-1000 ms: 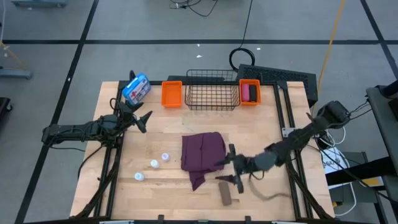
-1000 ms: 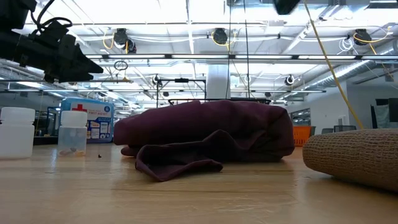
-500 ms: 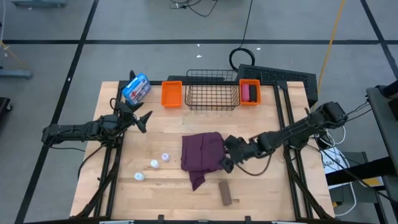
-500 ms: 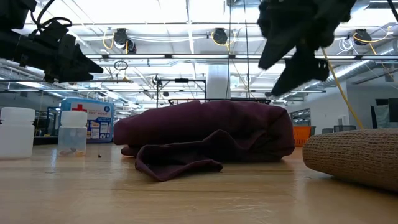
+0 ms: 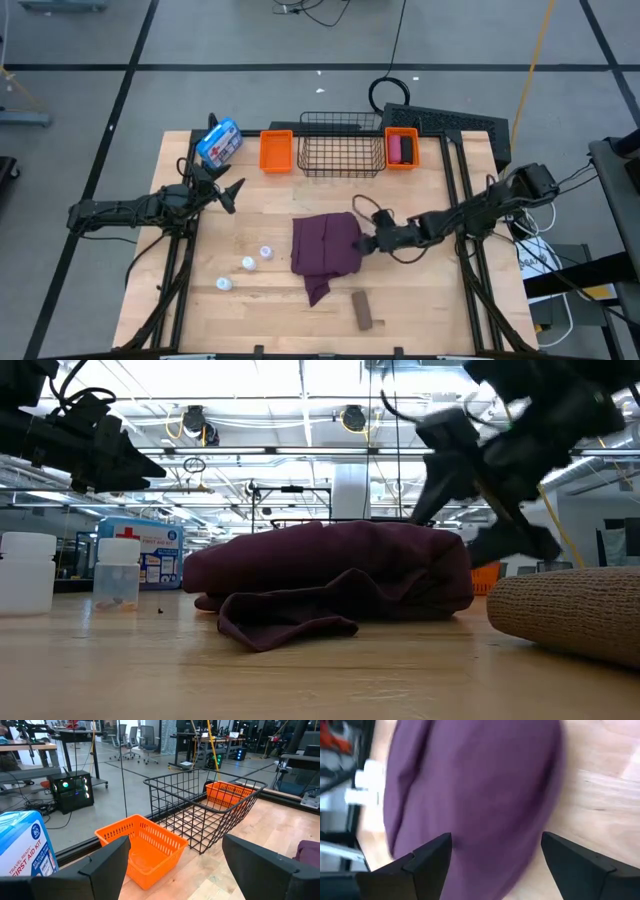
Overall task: Pick & place medical supplies in basket/bin
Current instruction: Put the violet patient gown into the wired basket
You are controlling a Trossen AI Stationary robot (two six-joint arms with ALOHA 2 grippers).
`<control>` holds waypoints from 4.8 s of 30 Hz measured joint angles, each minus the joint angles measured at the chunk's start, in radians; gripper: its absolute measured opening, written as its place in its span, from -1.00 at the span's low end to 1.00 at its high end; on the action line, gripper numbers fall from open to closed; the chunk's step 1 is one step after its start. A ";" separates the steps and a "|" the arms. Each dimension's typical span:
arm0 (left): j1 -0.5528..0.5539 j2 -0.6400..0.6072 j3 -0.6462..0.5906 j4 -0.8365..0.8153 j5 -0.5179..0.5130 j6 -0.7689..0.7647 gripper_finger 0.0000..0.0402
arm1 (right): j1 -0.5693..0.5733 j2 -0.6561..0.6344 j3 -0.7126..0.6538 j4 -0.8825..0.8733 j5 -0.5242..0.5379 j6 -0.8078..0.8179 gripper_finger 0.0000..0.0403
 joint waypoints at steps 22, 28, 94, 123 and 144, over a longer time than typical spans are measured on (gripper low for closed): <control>0.000 0.000 0.000 0.000 0.000 0.000 0.61 | -0.047 0.296 -0.028 0.548 -0.010 -0.121 0.49; 0.000 0.000 0.000 0.002 0.000 0.000 0.61 | -0.066 0.353 0.009 0.592 -0.012 -0.216 0.48; 0.000 0.000 0.000 0.000 0.000 0.000 0.61 | -0.481 -0.249 0.046 0.645 -0.233 -0.993 -0.92; 0.000 0.000 0.000 0.000 0.000 0.000 0.61 | -0.917 0.025 0.366 0.233 -0.563 -0.945 -0.92; 0.000 0.000 0.000 0.000 0.000 0.000 0.61 | -0.943 0.031 0.366 -0.115 -0.373 -1.094 -0.80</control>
